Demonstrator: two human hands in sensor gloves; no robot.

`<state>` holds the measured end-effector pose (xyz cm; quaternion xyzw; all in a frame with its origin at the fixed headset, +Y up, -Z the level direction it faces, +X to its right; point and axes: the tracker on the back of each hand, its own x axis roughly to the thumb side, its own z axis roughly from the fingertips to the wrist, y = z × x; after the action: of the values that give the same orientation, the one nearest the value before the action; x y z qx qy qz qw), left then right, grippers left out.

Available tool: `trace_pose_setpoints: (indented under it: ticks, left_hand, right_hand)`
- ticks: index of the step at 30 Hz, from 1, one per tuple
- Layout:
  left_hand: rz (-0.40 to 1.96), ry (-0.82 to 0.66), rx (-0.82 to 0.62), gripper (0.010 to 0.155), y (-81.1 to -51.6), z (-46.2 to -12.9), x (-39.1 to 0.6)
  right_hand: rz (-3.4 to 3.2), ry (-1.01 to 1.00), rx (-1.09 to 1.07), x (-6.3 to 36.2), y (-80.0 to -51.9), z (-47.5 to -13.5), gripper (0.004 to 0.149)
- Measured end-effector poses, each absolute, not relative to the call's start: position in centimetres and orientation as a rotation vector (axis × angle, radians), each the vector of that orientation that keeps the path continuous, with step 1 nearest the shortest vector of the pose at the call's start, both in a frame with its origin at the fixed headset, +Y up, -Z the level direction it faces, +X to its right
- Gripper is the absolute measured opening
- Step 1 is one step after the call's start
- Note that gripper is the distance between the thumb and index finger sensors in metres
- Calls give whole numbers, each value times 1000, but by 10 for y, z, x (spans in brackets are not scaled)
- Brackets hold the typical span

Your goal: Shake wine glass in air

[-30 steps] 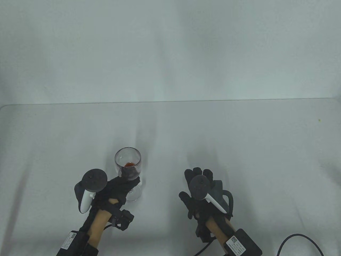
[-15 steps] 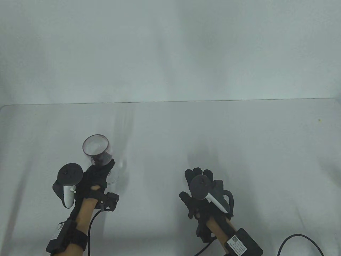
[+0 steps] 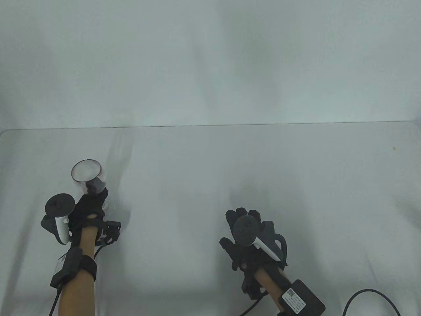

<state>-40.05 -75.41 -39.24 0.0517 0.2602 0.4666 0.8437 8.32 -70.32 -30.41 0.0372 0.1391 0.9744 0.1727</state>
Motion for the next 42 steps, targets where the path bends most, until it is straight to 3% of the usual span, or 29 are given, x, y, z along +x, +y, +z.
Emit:
trace_pose_setpoints:
  ticks: [30,42]
  left_hand:
    - [1049,546,55,43,-767,-391,-397]
    - [840,592,-76,74,-751,-370,-386]
  right_hand:
    - [2788,464,83,81,-707,-305,78]
    - [2777,412,95,80,-700,-301,78]
